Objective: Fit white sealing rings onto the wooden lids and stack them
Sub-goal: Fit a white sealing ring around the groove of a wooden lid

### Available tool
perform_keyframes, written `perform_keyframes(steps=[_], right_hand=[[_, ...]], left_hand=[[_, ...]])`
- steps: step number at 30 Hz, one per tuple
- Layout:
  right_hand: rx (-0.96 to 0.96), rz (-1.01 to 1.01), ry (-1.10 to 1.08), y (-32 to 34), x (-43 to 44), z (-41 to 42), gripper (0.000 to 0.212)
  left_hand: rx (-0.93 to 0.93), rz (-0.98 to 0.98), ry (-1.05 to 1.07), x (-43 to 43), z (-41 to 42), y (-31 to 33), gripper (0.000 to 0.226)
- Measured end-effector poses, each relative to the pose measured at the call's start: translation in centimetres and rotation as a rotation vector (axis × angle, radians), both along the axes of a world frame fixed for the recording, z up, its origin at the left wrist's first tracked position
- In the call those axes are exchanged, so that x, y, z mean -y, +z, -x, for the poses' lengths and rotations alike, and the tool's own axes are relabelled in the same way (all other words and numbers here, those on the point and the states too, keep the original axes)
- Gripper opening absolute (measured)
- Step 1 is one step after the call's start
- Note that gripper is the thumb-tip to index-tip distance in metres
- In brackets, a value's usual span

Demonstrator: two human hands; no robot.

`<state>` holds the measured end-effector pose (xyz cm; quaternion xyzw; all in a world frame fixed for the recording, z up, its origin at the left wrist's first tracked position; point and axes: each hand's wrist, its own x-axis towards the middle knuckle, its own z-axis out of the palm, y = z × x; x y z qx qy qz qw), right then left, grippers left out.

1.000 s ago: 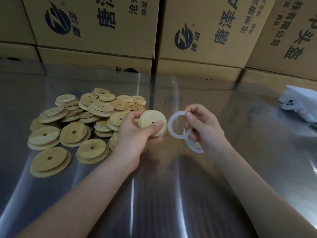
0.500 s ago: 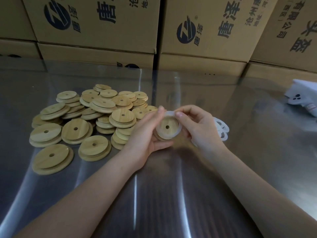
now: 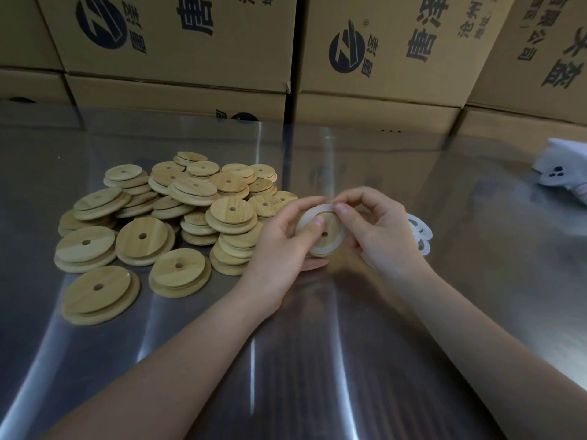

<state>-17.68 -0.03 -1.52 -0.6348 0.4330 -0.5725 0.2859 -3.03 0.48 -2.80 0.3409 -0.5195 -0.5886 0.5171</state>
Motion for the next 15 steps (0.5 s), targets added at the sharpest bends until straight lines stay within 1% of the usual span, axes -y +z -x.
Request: perform_keyframes(steps=[2,5,10,15], right_hand=[[0.009,0.004,0.010,-0.02,0.12,0.09,0.016],[0.009,0.007,0.020,-0.06,0.27,0.19,0.017],[0.006,-0.003,0.026,-0.10,0.34,0.16,0.021],[-0.008,-0.007,0.013,-0.01,0.14,0.06,0.019]], left_hand=[[0.010,0.039,0.010,-0.02,0.02,-0.03,0.017],[0.020,0.097,0.039,0.10,-0.06,-0.13,0.008],[0.052,0.178,0.064,0.29,-0.04,-0.24,0.010],[0.092,0.219,0.080,0.31,0.01,-0.42,0.012]])
